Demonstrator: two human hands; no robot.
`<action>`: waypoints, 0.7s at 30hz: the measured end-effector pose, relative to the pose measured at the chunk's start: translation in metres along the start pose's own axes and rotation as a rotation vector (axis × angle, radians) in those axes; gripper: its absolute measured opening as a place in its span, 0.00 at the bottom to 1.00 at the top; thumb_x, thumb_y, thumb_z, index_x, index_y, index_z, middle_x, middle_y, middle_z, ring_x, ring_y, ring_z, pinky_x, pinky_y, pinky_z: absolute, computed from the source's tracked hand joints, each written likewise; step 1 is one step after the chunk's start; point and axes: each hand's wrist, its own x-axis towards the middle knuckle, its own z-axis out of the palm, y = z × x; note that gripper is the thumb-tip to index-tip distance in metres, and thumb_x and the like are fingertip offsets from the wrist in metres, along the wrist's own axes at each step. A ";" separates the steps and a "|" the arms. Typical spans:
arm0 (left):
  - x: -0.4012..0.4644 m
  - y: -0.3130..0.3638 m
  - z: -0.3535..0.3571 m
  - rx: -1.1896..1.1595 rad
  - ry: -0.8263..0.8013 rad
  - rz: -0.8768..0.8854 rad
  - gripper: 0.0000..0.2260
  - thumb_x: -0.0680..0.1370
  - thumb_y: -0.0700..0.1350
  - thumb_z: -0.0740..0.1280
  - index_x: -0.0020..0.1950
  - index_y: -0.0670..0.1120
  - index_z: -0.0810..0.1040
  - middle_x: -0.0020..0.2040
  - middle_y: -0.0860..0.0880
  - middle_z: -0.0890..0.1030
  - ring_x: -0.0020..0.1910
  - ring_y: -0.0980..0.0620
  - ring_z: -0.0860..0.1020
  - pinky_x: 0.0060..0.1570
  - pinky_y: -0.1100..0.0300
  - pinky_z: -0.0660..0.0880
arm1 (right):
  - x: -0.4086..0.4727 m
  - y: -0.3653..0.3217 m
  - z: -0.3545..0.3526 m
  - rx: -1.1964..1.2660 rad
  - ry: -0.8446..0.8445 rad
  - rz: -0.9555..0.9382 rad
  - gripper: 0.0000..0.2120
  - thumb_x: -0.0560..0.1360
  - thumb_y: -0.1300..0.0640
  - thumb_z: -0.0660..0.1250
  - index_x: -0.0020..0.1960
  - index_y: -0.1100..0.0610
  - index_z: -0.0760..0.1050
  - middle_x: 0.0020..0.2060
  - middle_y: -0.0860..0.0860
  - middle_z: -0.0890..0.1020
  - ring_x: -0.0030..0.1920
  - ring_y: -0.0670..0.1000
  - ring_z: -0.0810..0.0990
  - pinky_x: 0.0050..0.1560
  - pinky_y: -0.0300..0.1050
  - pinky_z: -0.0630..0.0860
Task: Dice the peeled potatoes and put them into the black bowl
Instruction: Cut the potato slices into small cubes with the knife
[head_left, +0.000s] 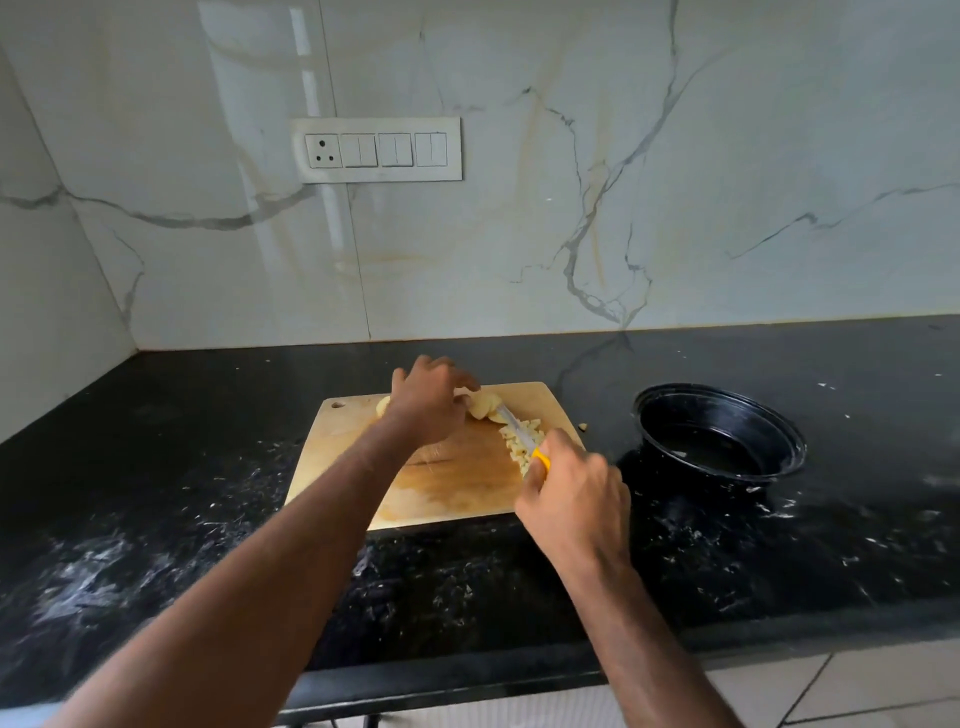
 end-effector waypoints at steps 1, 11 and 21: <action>0.003 -0.001 -0.001 0.042 -0.045 -0.001 0.15 0.81 0.47 0.65 0.67 0.57 0.77 0.70 0.54 0.74 0.72 0.47 0.64 0.69 0.39 0.59 | 0.000 0.000 0.001 0.005 -0.011 -0.012 0.07 0.72 0.55 0.70 0.48 0.54 0.75 0.36 0.53 0.83 0.36 0.58 0.83 0.34 0.50 0.78; 0.012 -0.012 0.000 0.027 -0.184 0.010 0.16 0.80 0.46 0.69 0.67 0.53 0.79 0.64 0.53 0.79 0.67 0.47 0.69 0.61 0.43 0.61 | 0.004 0.001 0.004 0.071 -0.056 -0.049 0.06 0.76 0.52 0.68 0.50 0.53 0.74 0.39 0.48 0.82 0.39 0.52 0.82 0.37 0.46 0.75; -0.004 -0.006 -0.003 0.061 0.019 0.090 0.08 0.80 0.41 0.65 0.52 0.51 0.82 0.55 0.55 0.80 0.63 0.50 0.68 0.57 0.45 0.59 | 0.004 0.001 0.002 0.076 -0.058 -0.028 0.05 0.76 0.52 0.67 0.49 0.52 0.73 0.38 0.48 0.82 0.36 0.52 0.78 0.35 0.43 0.68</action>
